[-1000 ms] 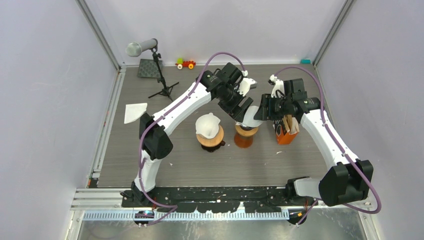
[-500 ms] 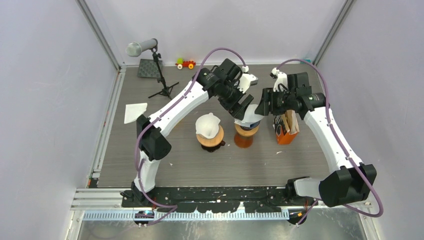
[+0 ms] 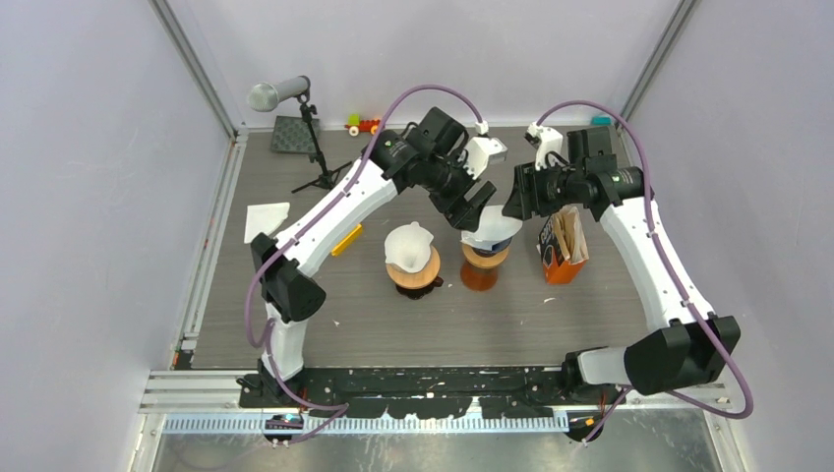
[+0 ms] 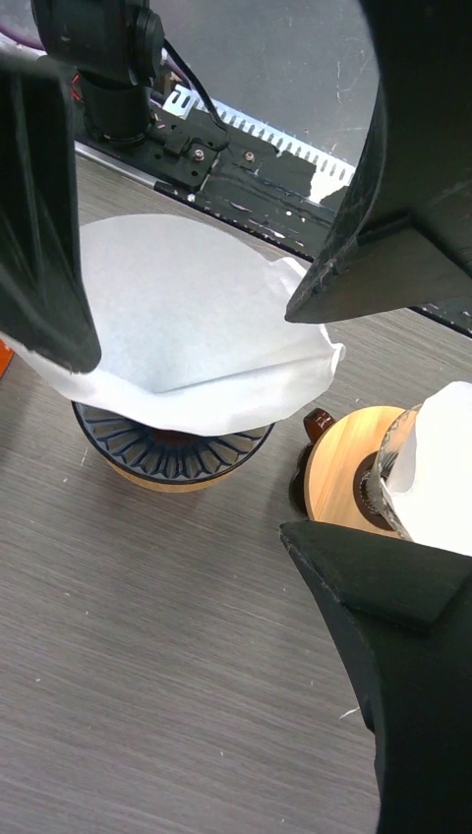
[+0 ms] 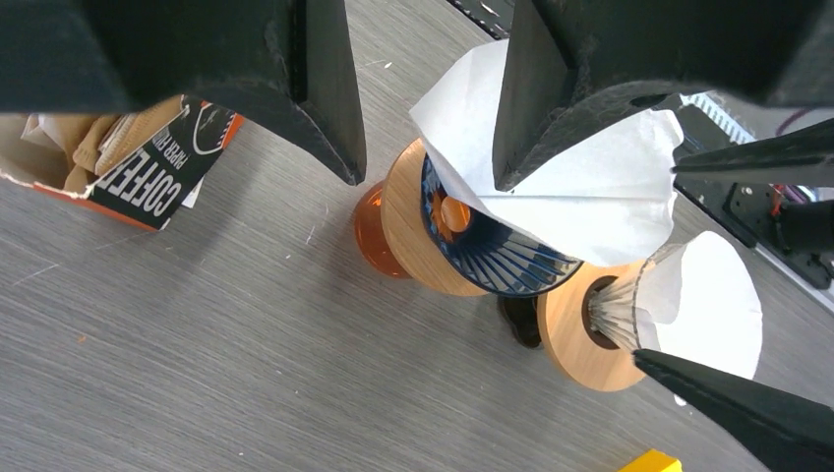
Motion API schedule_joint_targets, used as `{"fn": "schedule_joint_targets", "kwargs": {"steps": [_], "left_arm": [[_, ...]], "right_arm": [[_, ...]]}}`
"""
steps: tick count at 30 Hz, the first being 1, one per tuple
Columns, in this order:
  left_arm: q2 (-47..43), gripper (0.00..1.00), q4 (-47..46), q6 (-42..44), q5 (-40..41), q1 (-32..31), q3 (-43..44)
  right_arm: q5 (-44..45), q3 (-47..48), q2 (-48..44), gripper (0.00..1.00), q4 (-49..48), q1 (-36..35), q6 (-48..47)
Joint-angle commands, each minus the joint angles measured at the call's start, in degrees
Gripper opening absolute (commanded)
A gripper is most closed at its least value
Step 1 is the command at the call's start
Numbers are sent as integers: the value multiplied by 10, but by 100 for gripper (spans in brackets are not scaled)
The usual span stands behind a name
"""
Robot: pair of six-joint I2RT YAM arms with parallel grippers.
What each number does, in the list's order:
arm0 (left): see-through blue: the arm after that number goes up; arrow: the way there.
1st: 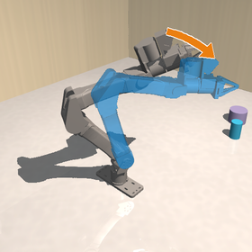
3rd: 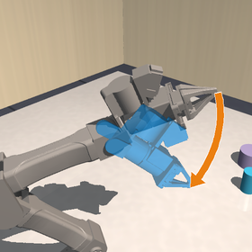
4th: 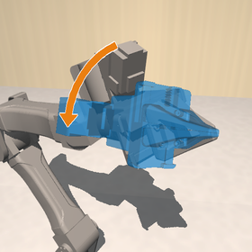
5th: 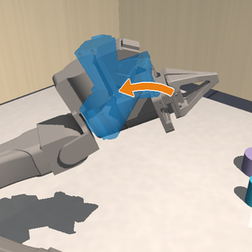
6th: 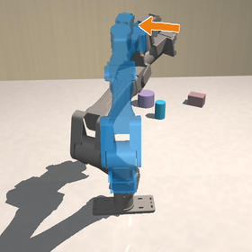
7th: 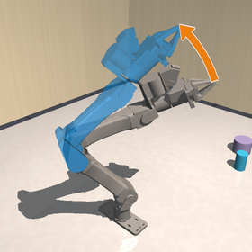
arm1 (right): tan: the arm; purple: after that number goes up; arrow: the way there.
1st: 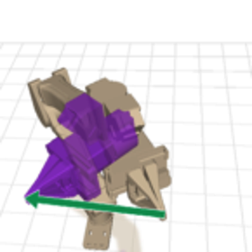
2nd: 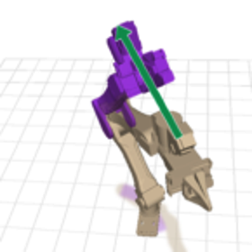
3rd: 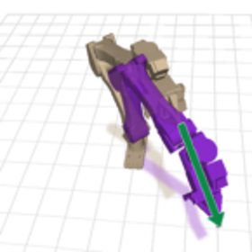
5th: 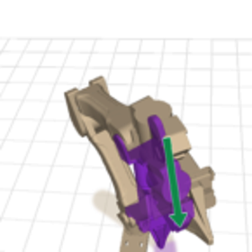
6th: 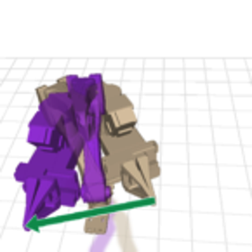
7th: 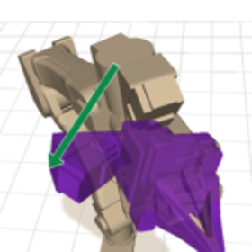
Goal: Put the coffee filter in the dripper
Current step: Place the coffee filter in the coffee dripper.
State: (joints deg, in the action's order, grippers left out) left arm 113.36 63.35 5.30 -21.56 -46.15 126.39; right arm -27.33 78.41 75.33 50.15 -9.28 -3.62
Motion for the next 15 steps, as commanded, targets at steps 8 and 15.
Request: {"fn": "schedule_joint_targets", "kwargs": {"steps": [8, 15], "left_arm": [[-79, 75, -52, 15, -2, 1, -67], [-96, 75, -61, 23, 15, 1, -96]], "right_arm": [[-46, 67, 57, 45, 38, -3, -90], [-55, 59, 49, 25, 34, -3, -77]]}}
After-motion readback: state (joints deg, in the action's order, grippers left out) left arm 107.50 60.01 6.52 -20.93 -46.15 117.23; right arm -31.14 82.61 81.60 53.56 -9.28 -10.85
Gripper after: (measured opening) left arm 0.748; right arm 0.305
